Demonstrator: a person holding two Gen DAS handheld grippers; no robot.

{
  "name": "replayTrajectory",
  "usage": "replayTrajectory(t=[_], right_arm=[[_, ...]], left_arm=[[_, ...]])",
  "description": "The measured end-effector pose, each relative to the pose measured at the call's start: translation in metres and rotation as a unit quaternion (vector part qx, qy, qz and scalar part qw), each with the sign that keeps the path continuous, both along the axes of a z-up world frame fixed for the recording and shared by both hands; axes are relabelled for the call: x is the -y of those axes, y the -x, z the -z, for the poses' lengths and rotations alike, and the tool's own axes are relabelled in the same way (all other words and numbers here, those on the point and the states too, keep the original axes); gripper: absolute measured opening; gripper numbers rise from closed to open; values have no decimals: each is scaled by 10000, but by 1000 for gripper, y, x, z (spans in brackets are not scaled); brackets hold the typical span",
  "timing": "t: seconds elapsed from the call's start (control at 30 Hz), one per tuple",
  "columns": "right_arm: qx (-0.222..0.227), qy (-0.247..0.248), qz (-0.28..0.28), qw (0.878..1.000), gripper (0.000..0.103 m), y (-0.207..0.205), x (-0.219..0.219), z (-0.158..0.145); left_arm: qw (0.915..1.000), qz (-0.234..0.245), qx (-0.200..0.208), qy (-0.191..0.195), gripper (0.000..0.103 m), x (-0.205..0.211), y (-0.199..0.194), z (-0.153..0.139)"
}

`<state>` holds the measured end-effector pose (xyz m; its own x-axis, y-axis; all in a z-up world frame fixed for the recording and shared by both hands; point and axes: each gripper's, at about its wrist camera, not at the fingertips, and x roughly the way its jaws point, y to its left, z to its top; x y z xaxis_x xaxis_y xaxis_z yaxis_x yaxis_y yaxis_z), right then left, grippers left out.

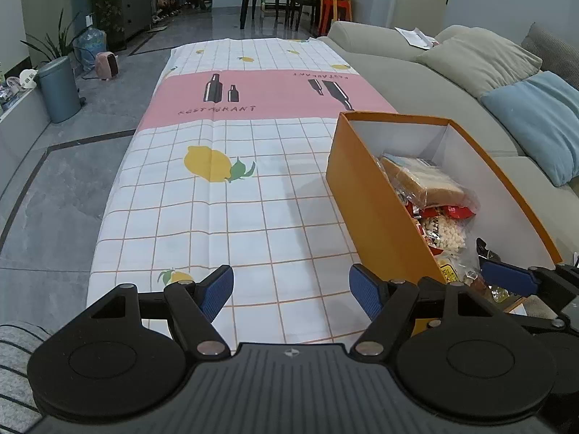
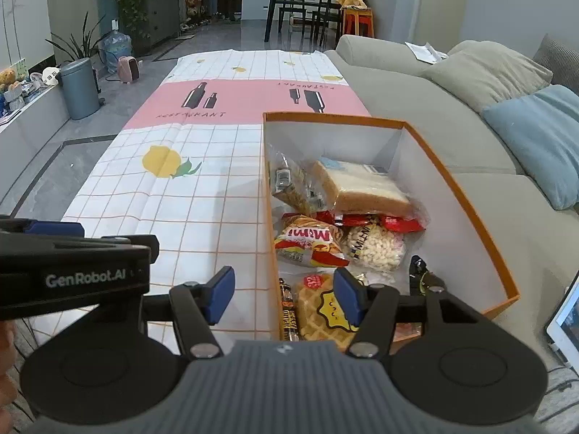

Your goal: Organize snacks

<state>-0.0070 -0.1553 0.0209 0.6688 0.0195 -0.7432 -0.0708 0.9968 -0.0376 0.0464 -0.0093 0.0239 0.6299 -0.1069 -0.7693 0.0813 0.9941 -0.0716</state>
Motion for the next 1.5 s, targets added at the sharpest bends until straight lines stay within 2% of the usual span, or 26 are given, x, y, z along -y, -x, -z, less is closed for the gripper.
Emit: replayTrajectory(t=[0.4, 0.63, 1.03, 1.5], right_arm=[[-179, -46, 135, 9997, 59, -9, 2, 18], [-270, -46, 141, 9995, 59, -12, 2, 25], [-411, -59, 150, 9990, 59, -13, 4, 32], [-373, -20, 123, 9992, 58, -11, 3, 34]], left_arm=[[9998, 119, -175, 32, 86, 1, -4, 9], [9997, 110, -205, -89, 86, 4, -5, 14], [9992, 150, -301, -200, 86, 8, -6, 19], [9992, 167, -282, -228, 86, 7, -3, 20]])
